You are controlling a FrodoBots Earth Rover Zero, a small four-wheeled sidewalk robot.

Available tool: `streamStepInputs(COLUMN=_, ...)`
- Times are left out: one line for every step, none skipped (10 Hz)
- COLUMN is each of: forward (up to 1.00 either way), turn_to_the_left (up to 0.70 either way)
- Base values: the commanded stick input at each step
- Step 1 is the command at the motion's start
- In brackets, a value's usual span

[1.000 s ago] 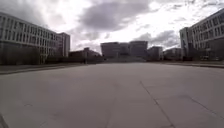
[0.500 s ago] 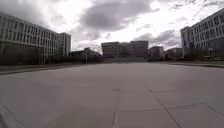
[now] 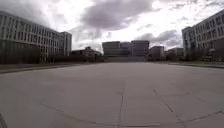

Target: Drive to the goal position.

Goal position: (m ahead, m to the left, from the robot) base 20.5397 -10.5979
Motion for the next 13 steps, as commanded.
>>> streamStepInputs(forward=0.7, turn_to_the_left=0.01)
streamStepInputs(forward=0.7, turn_to_the_left=0.01)
streamStepInputs(forward=0.7, turn_to_the_left=0.01)
streamStepInputs(forward=0.7, turn_to_the_left=0.01)
streamStepInputs(forward=0.7, turn_to_the_left=0.01)
streamStepInputs(forward=0.7, turn_to_the_left=0.01)
streamStepInputs(forward=0.7, turn_to_the_left=0.01)
streamStepInputs(forward=0.7, turn_to_the_left=0.01)
streamStepInputs(forward=0.7, turn_to_the_left=0.01)
streamStepInputs(forward=0.7, turn_to_the_left=0.01)
streamStepInputs(forward=0.7, turn_to_the_left=0.01)
streamStepInputs(forward=0.7, turn_to_the_left=0.01)
streamStepInputs(forward=0.7, turn_to_the_left=0.01)
